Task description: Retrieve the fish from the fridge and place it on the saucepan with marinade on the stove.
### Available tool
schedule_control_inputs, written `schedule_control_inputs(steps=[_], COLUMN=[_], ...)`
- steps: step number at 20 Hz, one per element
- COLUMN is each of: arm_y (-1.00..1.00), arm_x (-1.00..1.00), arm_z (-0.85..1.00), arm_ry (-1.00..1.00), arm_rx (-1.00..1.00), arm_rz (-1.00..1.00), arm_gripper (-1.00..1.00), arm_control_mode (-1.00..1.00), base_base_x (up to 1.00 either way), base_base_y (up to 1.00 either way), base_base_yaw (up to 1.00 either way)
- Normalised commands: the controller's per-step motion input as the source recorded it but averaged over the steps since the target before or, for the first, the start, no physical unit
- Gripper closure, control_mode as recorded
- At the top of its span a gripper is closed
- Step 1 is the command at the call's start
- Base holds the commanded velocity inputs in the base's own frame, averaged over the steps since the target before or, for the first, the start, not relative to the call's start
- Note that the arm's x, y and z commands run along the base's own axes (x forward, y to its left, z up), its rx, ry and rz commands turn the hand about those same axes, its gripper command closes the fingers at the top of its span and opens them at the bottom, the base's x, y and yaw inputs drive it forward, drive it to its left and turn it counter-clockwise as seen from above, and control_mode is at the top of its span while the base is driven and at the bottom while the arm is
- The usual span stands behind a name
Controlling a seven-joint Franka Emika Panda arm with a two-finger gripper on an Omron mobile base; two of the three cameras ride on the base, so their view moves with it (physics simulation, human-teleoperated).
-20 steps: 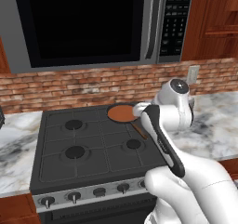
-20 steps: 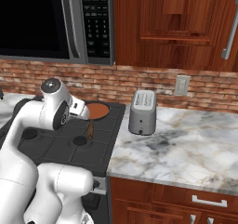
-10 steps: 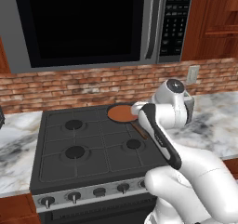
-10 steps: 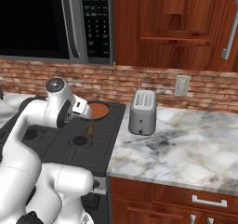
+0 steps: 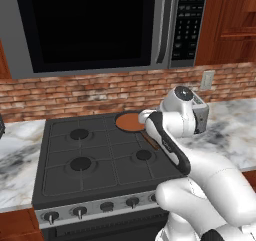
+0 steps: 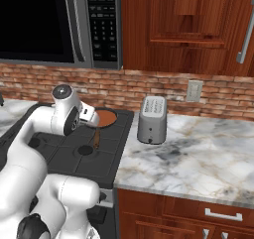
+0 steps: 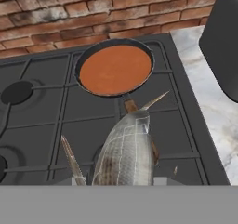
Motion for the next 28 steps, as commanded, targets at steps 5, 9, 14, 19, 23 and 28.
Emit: schedule_control_inputs(steps=[5, 9, 14, 19, 23, 28], arm_y=[0.06, 0.04, 0.03, 0.03, 0.04, 0.05], arm_x=[0.21, 0.20, 0.17, 0.18, 0.19, 0.17], arm_z=[-0.11, -0.09, -0.06, -0.07, -0.14, -0.16], arm_ry=[0.00, 0.00, 0.00, 0.00, 0.00, 0.00], arm_rx=[0.00, 0.00, 0.00, 0.00, 0.00, 0.00], arm_rz=[0.00, 0.00, 0.00, 0.00, 0.00, 0.00], arm_gripper=[1.00, 1.00, 1.00, 1.00, 1.00, 1.00], arm_control_mode=[-1.00, -1.00, -1.00, -1.00, -1.00, -1.00], base_base_x=[0.00, 0.00, 0.00, 0.00, 0.00, 0.00], base_base_y=[0.00, 0.00, 0.00, 0.00, 0.00, 0.00], base_base_yaw=[0.00, 0.00, 0.00, 0.00, 0.00, 0.00])
